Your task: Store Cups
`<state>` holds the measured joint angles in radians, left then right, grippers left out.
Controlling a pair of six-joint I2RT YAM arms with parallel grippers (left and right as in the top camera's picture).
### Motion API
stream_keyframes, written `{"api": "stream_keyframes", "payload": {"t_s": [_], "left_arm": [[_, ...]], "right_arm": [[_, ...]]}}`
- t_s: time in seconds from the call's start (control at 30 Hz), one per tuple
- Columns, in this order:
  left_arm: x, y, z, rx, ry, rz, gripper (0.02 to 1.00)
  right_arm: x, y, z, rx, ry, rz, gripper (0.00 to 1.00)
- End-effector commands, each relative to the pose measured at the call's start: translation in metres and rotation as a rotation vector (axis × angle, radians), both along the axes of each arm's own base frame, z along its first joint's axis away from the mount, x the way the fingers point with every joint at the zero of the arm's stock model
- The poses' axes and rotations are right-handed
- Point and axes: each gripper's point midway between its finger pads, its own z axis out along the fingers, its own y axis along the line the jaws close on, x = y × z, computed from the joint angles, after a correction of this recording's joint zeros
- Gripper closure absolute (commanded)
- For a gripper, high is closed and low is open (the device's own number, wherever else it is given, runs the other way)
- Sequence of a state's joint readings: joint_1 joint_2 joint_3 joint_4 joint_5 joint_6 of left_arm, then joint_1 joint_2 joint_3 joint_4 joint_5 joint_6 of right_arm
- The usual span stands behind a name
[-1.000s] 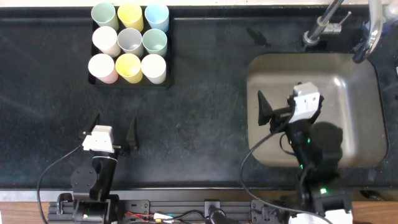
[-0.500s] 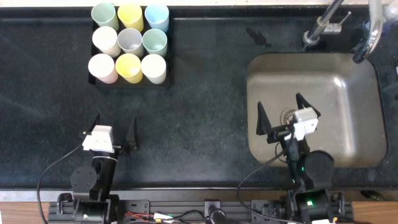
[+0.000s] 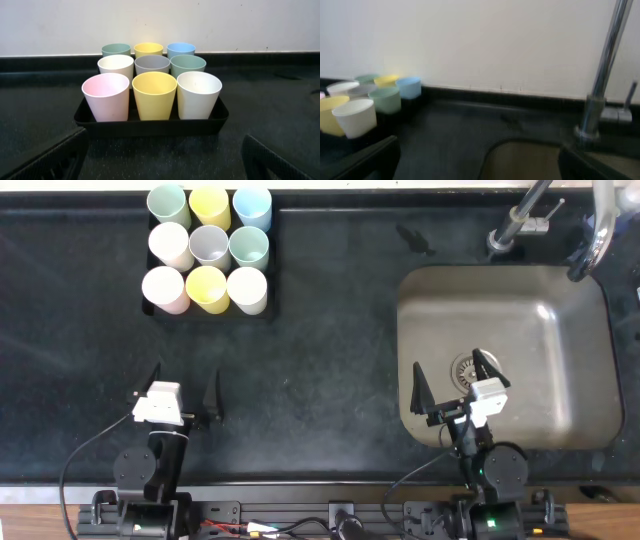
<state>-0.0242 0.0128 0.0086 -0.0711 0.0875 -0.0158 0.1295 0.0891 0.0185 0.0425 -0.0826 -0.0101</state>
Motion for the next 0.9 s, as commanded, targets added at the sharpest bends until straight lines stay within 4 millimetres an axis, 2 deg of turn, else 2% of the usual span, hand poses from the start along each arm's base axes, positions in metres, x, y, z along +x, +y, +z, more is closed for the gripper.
{"api": "stream_keyframes", "payload": {"t_s": [0.03, 0.9], "left_arm": [[-0.0008, -0.0030, 0.0010, 0.000, -0.006, -0.017, 0.018], [-0.0008, -0.0030, 0.0010, 0.000, -0.006, -0.017, 0.018]], "right_arm": [[-0.0016, -0.0158, -0.0145, 0.007, 0.042, -0.078, 0.005], [-0.0016, -0.0164, -0.0162, 0.013, 0.050, -0.082, 0.005]]}}
